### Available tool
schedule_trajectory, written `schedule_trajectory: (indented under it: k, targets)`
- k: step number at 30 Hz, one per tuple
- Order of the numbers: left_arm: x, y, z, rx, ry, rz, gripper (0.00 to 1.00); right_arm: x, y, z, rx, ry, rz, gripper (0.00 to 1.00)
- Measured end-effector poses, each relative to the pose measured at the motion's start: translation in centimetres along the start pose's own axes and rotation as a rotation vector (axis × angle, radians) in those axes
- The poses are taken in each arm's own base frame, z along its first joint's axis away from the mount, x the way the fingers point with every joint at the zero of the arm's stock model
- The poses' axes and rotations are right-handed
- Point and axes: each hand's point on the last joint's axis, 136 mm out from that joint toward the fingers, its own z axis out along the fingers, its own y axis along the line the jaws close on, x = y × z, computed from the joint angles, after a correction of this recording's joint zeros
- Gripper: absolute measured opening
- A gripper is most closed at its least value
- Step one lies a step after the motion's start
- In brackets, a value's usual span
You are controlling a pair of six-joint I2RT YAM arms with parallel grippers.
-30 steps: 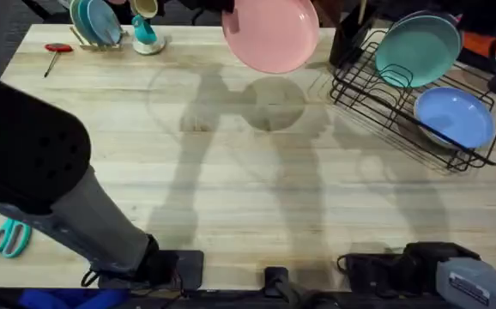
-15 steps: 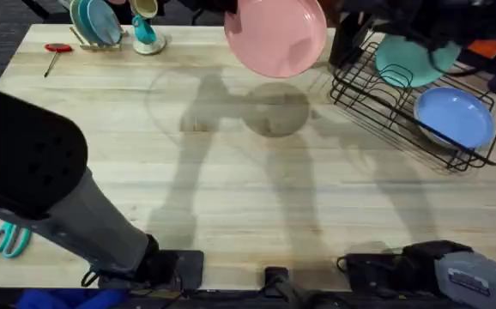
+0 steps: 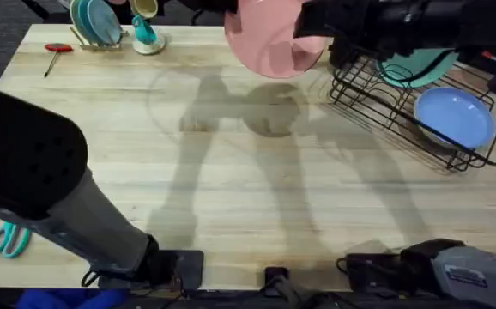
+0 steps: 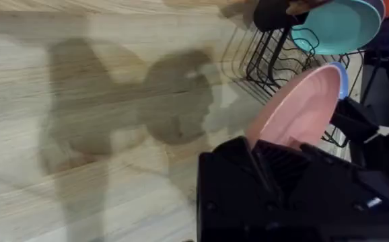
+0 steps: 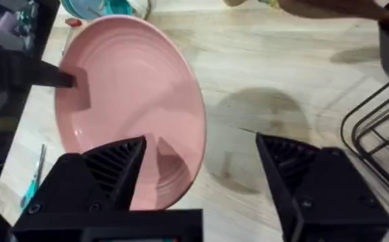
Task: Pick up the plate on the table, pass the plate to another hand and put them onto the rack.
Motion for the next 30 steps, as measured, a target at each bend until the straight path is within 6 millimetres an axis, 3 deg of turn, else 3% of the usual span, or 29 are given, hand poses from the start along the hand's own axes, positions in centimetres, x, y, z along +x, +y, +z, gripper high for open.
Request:
schedule_trajectory:
  k: [10,16,22,25,30]
  targets:
    - [0.00,0.00,0.00,0.000,0.000,0.000,0.042,0.07,-0.22,0.55,0.002,0.006,0.024,0.786]
    - [0.00,-0.01,-0.01,0.000,0.000,0.000,0.042,0.06,-0.22,0.56,0.002,0.006,0.027,0.484]
    - [0.00,0.00,0.00,0.000,0.000,0.000,0.042,0.00,-0.19,0.54,0.001,0.003,0.027,0.291]
    - [-0.02,0.07,0.00,-0.003,-0.001,0.000,0.042,-0.01,-0.16,0.52,-0.001,0.003,0.032,0.052]
    - [-0.06,0.16,-0.02,-0.007,-0.003,0.002,0.042,-0.22,0.11,0.21,-0.009,-0.006,0.030,0.031]
